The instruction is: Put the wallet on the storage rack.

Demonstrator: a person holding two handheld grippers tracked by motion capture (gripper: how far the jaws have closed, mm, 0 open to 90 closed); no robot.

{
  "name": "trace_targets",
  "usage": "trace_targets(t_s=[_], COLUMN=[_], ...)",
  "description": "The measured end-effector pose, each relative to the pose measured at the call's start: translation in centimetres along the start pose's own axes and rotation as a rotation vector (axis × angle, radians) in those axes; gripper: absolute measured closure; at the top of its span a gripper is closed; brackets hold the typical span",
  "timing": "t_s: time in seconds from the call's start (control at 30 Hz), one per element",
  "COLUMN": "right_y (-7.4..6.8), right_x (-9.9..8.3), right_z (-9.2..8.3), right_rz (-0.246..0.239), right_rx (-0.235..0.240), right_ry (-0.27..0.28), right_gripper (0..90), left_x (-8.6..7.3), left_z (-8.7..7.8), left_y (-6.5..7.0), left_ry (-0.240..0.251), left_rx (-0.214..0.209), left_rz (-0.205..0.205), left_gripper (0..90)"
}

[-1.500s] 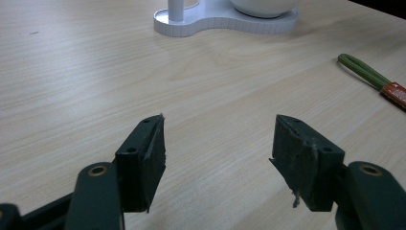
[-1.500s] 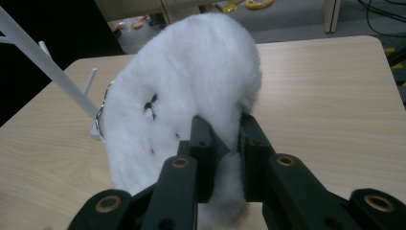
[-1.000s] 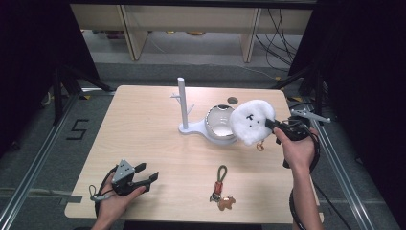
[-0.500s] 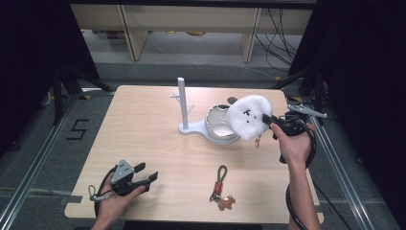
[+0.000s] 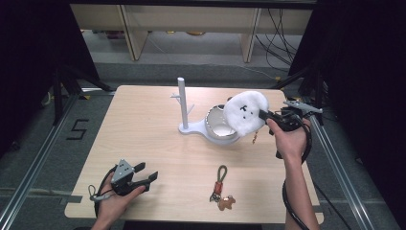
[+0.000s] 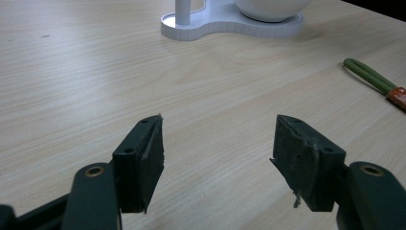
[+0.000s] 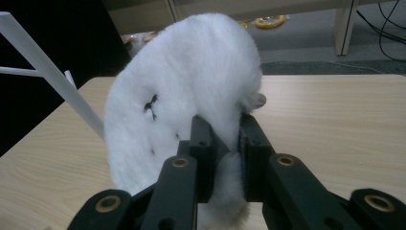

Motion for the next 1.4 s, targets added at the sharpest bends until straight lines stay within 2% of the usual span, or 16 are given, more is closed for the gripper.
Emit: trace_targets(t_s=[0.1, 0.13, 0.17, 0.23, 0.5, 0.6, 0.7, 0.87, 0.93, 1.03, 1.07, 1.1, 1.17, 1.27, 1.3, 1.4], right_y=[-0.4, -0.1, -0.4, -0.3, -1.3, -1.3, -1.7, -2.0, -2.3, -2.6, -3.0, -2.8, -2.8, -3.3, -3.1, -3.2], right_x=[0.0, 0.1, 0.1, 0.2, 0.7, 0.9, 1.0, 1.3, 1.4, 1.5, 1.6, 1.7, 1.7, 1.7, 1.7, 1.7], right_z=[0.2, 0.3, 0.4, 0.6, 1.4, 1.9, 2.0, 2.9, 3.1, 3.4, 3.6, 3.8, 3.9, 4.4, 4.7, 5.1], right_rz=[0.019, -0.035, 0.002, -0.031, -0.001, -0.030, 0.004, -0.034, -0.008, -0.012, 0.014, -0.022, -0.025, 0.022, -0.015, -0.007], right_rx=[-0.007, -0.008, 0.002, 0.013, 0.011, 0.023, 0.024, 0.036, 0.041, 0.032, 0.042, 0.050, 0.053, 0.045, 0.055, 0.057], right_ry=[-0.012, -0.003, -0.007, 0.010, 0.005, 0.021, 0.010, 0.012, 0.015, 0.008, 0.004, 0.017, 0.016, 0.006, 0.019, 0.015], right_gripper=[79.9, 79.8, 79.9, 79.9, 79.8, 79.8, 79.9, 79.8, 79.8, 79.8, 79.8, 79.8, 79.8, 79.8, 79.8, 79.8], left_x=[0.0, 0.0, 0.0, 0.0, 0.0, -0.1, -0.1, -0.1, 0.0, -0.1, -0.1, -0.1, -0.1, -0.1, -0.1, -0.1], left_z=[0.0, 0.0, 0.0, 0.0, 0.0, 0.0, 0.0, 0.0, 0.0, 0.0, 0.0, 0.0, -0.1, -0.1, -0.1, -0.1], left_y=[0.0, 0.0, 0.0, 0.0, 0.0, -0.1, -0.1, -0.1, -0.1, -0.1, -0.1, -0.1, -0.2, -0.2, -0.2, -0.2], left_ry=[-0.002, -0.003, -0.002, -0.003, -0.001, -0.001, -0.002, 0.008, 0.009, 0.008, 0.007, 0.007, 0.006, 0.008, 0.007, 0.006], left_rx=[0.000, 0.000, -0.003, 0.000, 0.000, 0.000, 0.001, -0.006, -0.006, -0.007, -0.006, -0.006, -0.005, -0.005, -0.005, -0.006], left_rz=[0.004, 0.004, 0.003, 0.002, 0.001, 0.001, 0.001, -0.002, -0.002, -0.002, -0.001, -0.001, -0.002, -0.003, -0.003, -0.002], left_gripper=[34.4, 34.4, 34.4, 34.4, 34.4, 34.4, 34.3, 34.3, 34.3, 34.3, 34.3, 34.3, 34.3, 34.3, 34.3, 34.3])
Point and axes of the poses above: each handheld gripper's, and its own axes: z roughly forward along the jaws, x roughly out of its top, y roughly to its right, the point moved 6 cm from there along z, roughly forward along the jaws, and after that the axes turned 4 degrees about y, right-handed, at the moved point
